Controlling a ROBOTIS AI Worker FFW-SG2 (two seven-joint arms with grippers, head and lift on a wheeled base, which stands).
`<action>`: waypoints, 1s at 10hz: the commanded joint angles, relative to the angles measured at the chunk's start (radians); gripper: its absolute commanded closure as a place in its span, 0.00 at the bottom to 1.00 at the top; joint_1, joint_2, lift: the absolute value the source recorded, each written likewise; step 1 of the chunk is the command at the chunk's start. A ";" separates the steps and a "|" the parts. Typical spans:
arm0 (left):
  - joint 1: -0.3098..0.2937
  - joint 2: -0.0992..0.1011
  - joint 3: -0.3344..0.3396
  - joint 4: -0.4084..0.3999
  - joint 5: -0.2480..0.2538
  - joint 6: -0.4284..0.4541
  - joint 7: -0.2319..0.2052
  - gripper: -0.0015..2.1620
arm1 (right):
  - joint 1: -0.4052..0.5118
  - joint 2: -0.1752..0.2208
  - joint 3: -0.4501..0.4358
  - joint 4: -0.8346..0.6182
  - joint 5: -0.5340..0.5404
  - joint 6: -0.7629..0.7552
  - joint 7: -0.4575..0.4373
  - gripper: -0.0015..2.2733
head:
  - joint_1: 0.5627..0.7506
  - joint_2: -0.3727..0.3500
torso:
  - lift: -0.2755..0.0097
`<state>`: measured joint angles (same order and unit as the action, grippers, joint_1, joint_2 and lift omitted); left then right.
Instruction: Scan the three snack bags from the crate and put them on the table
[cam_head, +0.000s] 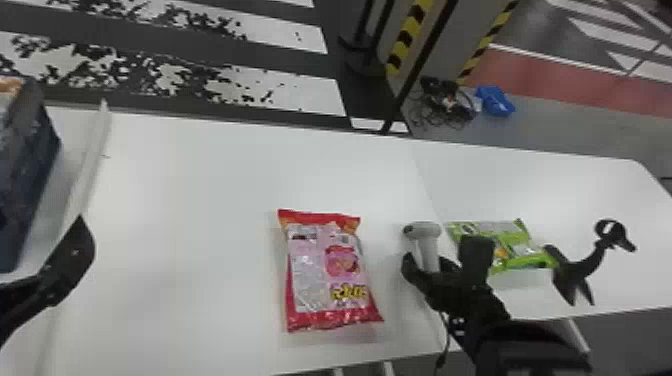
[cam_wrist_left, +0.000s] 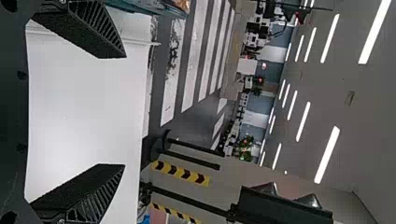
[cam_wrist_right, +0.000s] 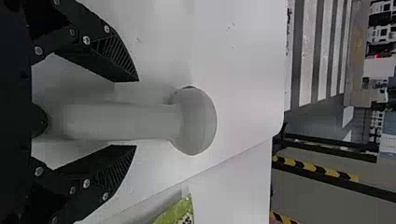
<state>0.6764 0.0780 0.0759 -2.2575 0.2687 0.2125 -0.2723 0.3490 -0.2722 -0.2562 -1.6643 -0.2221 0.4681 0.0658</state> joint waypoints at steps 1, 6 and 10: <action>-0.005 -0.001 0.002 0.006 0.003 -0.011 0.012 0.01 | -0.001 0.001 0.003 0.003 -0.002 -0.018 0.012 0.99 | 0.70 0.04 | 0.64; -0.017 0.005 0.011 0.018 0.023 -0.011 0.010 0.01 | 0.150 0.053 -0.034 -0.253 -0.040 -0.073 0.006 0.99 | 0.70 0.09 | 0.64; -0.017 0.000 0.011 0.018 0.026 -0.011 0.005 0.01 | 0.288 0.091 0.025 -0.431 -0.102 -0.073 0.028 0.99 | 0.70 0.18 | 0.64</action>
<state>0.6585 0.0790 0.0874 -2.2388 0.2943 0.2018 -0.2670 0.6250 -0.1874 -0.2495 -2.0848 -0.3210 0.3959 0.0947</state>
